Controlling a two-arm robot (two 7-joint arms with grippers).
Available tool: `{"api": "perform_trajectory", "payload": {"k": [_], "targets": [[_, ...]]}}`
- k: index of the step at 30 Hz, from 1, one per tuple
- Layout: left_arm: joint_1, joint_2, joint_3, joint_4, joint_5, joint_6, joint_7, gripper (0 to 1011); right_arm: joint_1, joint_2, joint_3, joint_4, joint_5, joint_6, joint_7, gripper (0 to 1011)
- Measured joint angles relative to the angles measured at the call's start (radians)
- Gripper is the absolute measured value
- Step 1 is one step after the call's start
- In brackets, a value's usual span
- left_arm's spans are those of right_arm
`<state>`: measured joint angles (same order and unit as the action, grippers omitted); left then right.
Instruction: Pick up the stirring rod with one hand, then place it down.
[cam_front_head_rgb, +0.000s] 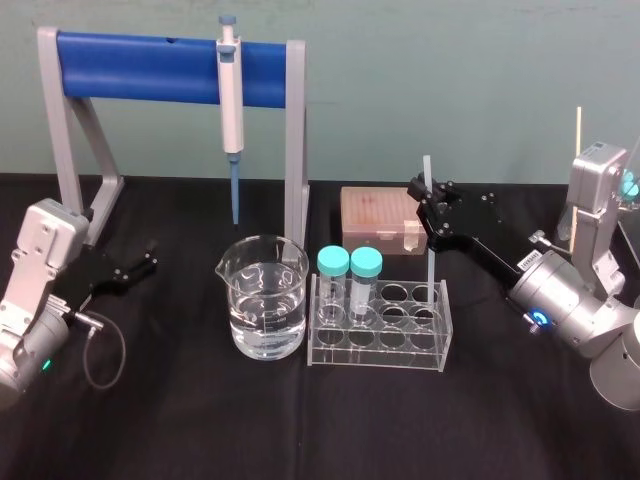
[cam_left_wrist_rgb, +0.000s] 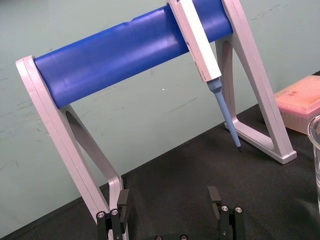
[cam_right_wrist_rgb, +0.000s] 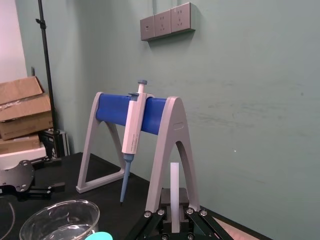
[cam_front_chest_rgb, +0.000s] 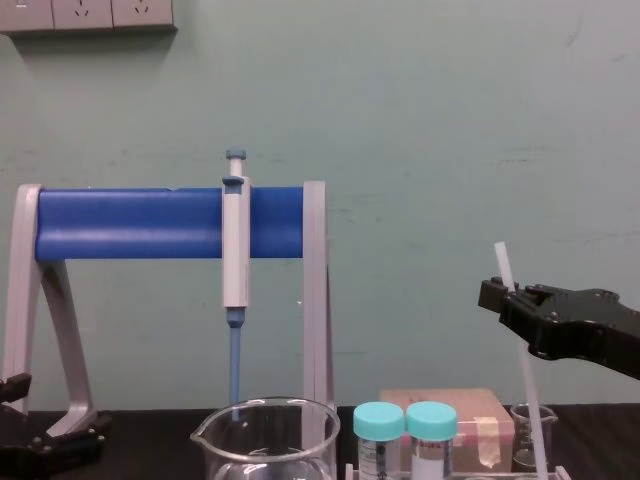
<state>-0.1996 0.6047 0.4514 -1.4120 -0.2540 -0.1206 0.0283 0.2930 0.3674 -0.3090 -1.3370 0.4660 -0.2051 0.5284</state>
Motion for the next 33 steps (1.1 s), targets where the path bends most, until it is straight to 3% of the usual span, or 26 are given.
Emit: {"api": "perform_trajectory", "payload": {"k": [10,23,33], "targets": [[0.000,0.000,0.000,0.000,0.000,0.000,0.000,1000,0.005,-0.008,-0.005,0.009,0.001,0.002,0.004,80],[0.000,0.000,0.000,0.000,0.000,0.000,0.000,1000,0.014,-0.025,-0.006,0.046,0.014,-0.046,0.034,80],[0.000,0.000,0.000,0.000,0.000,0.000,0.000,1000,0.016,-0.027,-0.008,0.056,0.015,-0.051,0.039,80]]}}
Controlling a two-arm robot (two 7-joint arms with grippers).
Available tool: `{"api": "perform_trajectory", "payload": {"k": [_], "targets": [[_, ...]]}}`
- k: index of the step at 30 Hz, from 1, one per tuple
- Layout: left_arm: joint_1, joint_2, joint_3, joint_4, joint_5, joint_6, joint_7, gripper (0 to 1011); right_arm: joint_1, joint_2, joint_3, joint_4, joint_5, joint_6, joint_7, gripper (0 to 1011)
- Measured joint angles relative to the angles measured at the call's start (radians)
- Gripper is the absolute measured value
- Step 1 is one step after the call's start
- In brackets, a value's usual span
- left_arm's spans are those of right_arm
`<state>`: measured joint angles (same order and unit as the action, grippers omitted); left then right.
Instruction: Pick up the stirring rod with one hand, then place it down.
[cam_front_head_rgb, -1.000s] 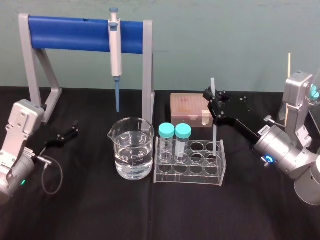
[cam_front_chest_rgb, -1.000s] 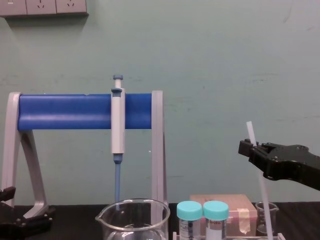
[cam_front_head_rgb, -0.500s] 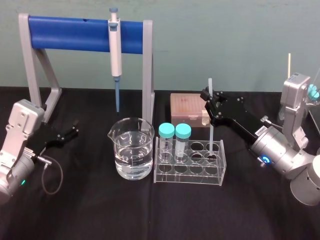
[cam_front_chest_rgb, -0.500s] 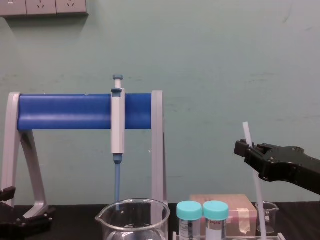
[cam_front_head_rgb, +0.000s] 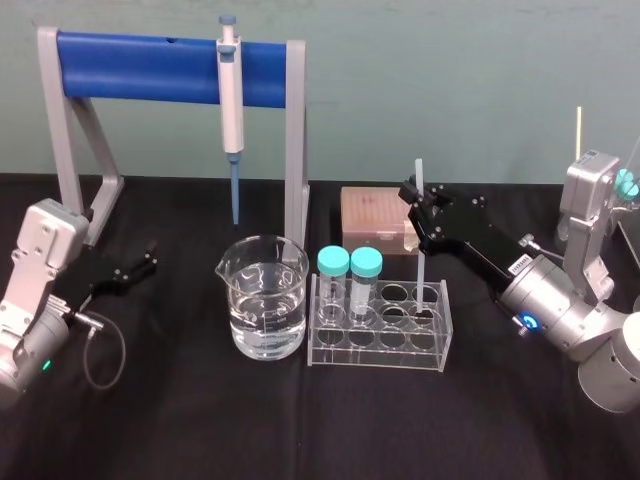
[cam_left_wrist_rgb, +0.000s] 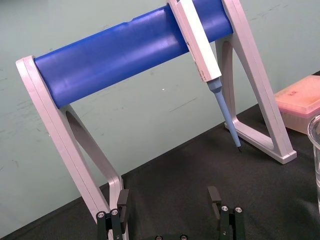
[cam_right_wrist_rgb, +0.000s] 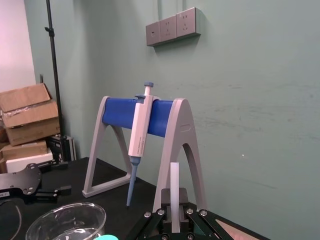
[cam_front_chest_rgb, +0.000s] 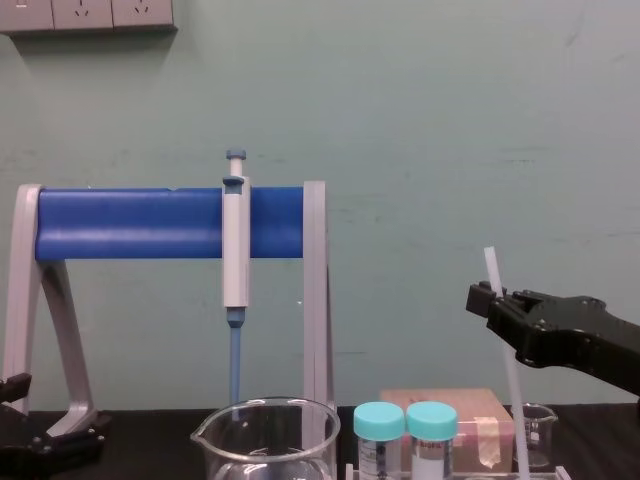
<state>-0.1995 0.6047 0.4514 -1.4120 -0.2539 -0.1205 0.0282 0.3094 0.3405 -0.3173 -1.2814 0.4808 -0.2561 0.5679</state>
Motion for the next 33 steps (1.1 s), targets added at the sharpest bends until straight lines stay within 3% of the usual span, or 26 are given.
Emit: {"api": "perform_trajectory", "payload": {"k": [33], "targets": [[0.000,0.000,0.000,0.000,0.000,0.000,0.000,1001,0.009,-0.008,-0.014,0.046,-0.015,0.029,-0.006,80]]}}
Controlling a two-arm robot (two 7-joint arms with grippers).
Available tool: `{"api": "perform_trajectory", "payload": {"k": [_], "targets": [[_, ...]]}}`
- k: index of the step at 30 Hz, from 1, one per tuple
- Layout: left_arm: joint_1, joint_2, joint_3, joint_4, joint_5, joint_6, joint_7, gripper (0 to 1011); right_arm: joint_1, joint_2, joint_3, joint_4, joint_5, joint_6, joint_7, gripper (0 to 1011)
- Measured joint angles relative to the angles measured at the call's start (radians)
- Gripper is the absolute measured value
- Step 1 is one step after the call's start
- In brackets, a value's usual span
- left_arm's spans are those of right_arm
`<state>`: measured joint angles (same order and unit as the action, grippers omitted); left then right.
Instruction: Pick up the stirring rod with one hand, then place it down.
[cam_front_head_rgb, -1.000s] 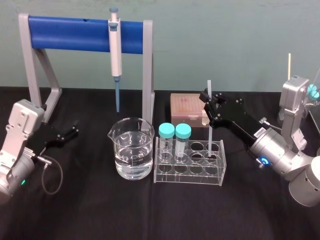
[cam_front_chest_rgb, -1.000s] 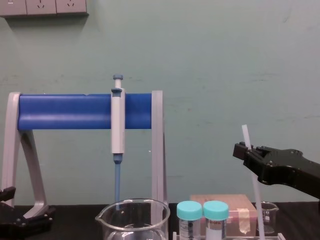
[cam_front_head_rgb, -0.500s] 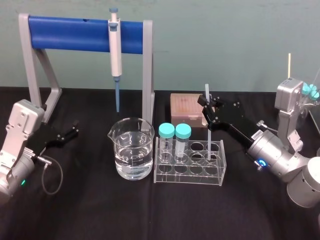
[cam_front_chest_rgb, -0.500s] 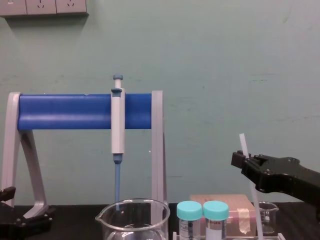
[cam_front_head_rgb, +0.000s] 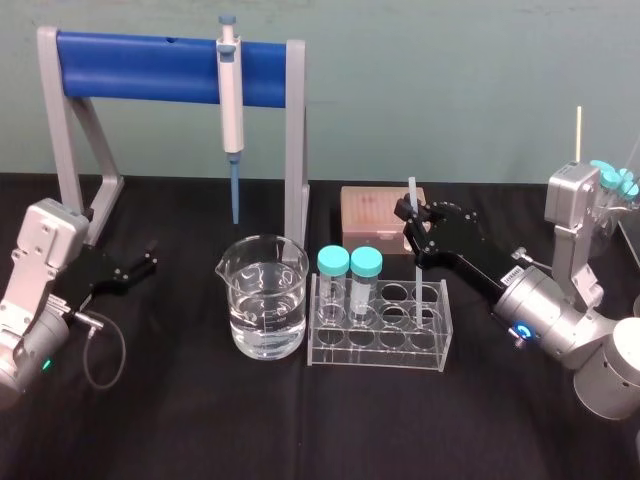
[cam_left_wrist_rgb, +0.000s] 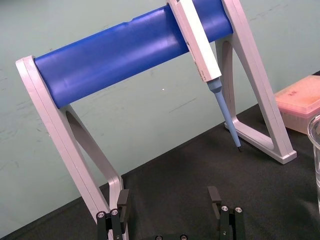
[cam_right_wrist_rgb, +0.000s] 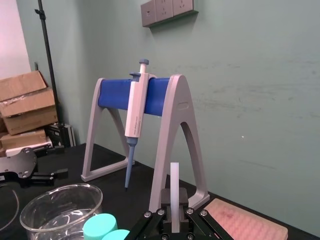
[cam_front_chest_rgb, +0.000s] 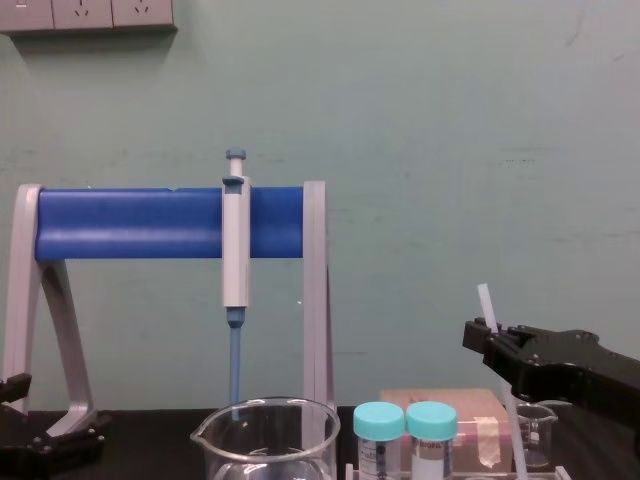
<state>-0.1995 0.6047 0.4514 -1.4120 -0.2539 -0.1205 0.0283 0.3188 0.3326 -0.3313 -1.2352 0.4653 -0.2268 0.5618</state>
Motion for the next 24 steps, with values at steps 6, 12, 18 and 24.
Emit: {"api": "perform_trajectory", "payload": {"k": [6,12,18,24], "targets": [[0.000,0.000,0.000,0.000,0.000,0.000,0.000,1000,-0.003,0.004,-0.002,-0.004,-0.008,0.005,-0.007,80],[0.000,0.000,0.000,0.000,0.000,0.000,0.000,1000,-0.004,0.004,-0.003,-0.005,-0.010,0.006,-0.009,80],[0.000,0.000,0.000,0.000,0.000,0.000,0.000,1000,-0.003,0.004,-0.003,-0.005,-0.009,0.006,-0.009,80],[0.000,0.000,0.000,0.000,0.000,0.000,0.000,1000,-0.003,0.004,-0.002,-0.005,-0.008,0.005,-0.008,170]]}}
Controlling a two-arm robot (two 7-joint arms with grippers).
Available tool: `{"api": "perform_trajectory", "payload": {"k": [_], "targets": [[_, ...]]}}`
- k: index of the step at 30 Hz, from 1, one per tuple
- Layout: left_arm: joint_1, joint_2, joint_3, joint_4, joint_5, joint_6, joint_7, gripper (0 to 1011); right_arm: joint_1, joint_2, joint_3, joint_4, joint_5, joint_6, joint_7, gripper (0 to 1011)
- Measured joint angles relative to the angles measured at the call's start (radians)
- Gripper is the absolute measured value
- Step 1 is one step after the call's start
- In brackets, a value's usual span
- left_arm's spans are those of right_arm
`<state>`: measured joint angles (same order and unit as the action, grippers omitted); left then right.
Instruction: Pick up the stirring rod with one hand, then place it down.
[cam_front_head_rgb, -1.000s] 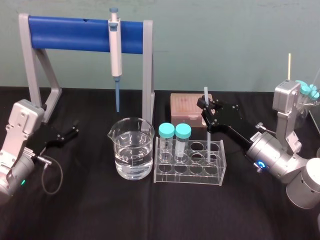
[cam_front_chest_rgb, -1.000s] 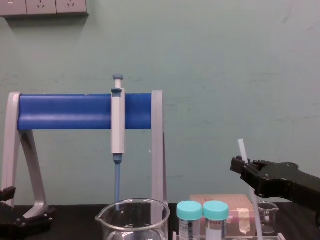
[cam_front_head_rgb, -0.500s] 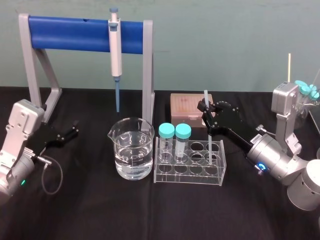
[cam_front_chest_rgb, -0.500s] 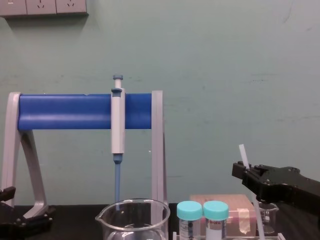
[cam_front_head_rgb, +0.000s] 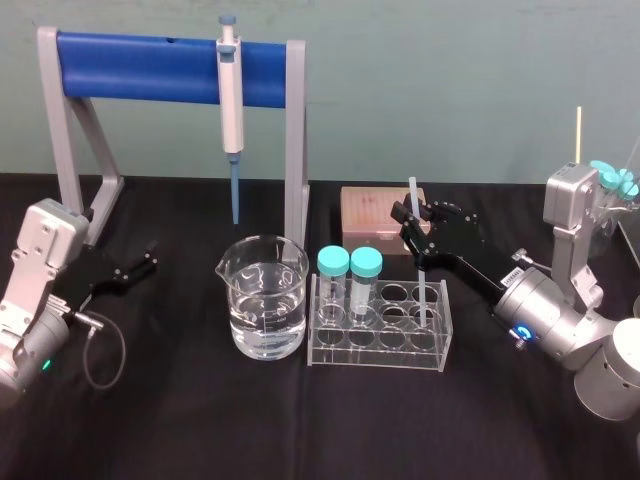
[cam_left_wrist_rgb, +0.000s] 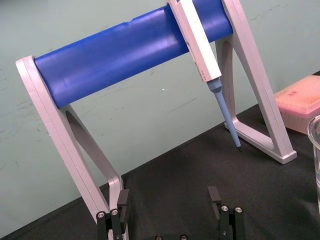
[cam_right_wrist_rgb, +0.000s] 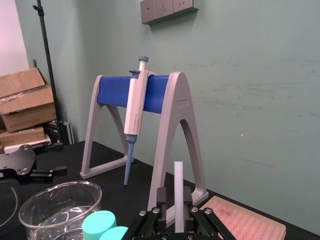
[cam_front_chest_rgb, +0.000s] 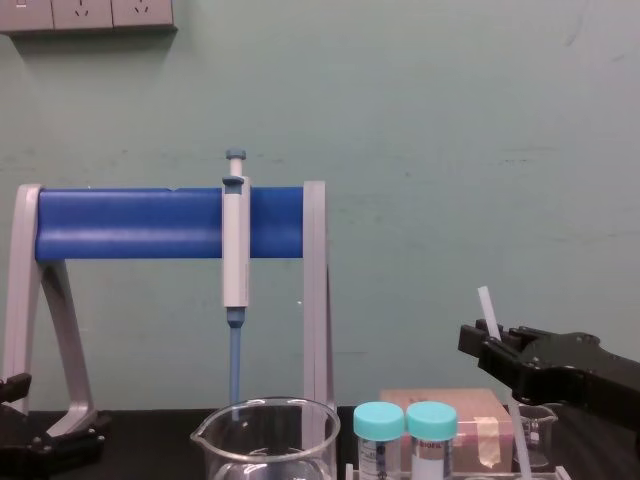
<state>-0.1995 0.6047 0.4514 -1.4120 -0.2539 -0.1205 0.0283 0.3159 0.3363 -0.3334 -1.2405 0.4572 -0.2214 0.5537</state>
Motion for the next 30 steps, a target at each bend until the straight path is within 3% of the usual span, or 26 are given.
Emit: {"api": "perform_trajectory", "payload": {"k": [19,20,26,30], "targets": [[0.000,0.000,0.000,0.000,0.000,0.000,0.000,1000,0.000,0.000,0.001,0.002,0.002,-0.002,0.002,760],[0.000,0.000,0.000,0.000,0.000,0.000,0.000,1000,0.000,0.000,0.001,0.001,0.002,-0.002,0.002,823],[0.000,0.000,0.000,0.000,0.000,0.000,0.000,1000,0.000,0.000,0.001,0.002,0.002,-0.002,0.003,972],[0.000,0.000,0.000,0.000,0.000,0.000,0.000,1000,0.000,0.001,0.002,0.001,0.004,-0.002,0.004,1003]]}}
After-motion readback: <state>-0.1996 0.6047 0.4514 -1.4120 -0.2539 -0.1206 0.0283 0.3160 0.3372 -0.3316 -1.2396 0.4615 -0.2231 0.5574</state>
